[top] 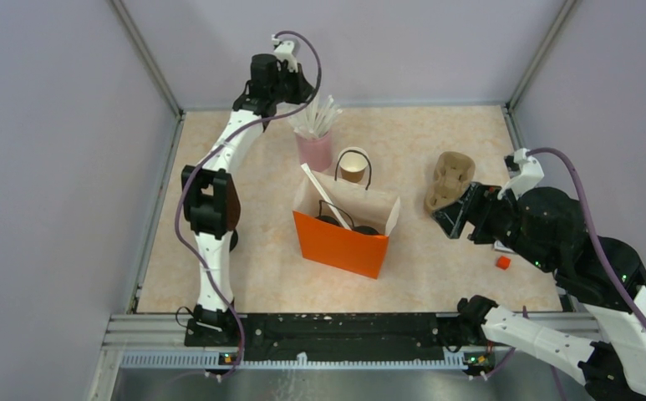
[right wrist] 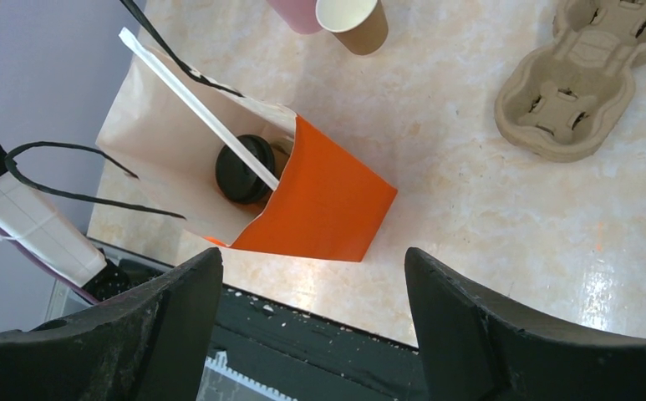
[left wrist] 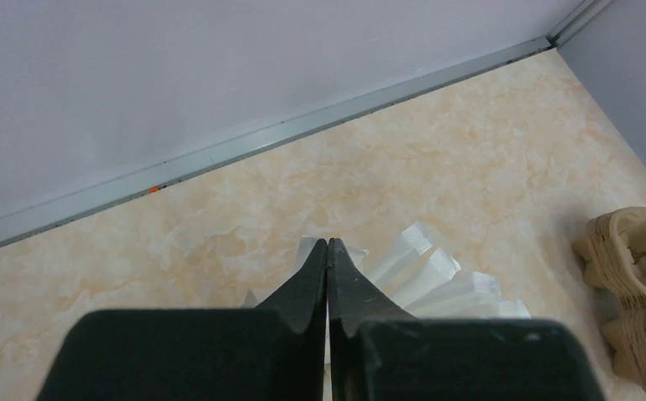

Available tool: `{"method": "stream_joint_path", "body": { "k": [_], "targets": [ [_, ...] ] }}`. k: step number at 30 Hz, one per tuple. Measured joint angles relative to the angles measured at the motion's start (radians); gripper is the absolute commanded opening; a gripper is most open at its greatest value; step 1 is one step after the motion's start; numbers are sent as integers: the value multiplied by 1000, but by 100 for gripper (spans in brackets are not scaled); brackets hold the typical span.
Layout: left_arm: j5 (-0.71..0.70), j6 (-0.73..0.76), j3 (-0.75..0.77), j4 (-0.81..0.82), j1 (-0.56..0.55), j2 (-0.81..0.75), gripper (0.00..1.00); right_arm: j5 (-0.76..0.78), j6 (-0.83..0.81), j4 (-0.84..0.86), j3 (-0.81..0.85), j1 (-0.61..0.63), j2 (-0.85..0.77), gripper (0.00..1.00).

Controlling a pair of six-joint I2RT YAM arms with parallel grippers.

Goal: Pack the takeout coffee

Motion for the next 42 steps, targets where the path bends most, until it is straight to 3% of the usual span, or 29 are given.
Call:
{"method": "stream_joint_path", "body": {
  "k": [15,23,32,42],
  "targets": [
    [1,-3,-21,-32,0,-274,0,29,-54,131,-36,0,11,81],
    [35,-45,-58,-77,-20,-444,0,20,-317,547,-33,0,174,86],
    [97,-121,-72,-122,-26,-613,0,-204,-588,1038,-5,0,450,86],
    [195,-297,-107,-91,-26,-799,0,-376,-709,1233,103,0,651,84]
  ]
}}
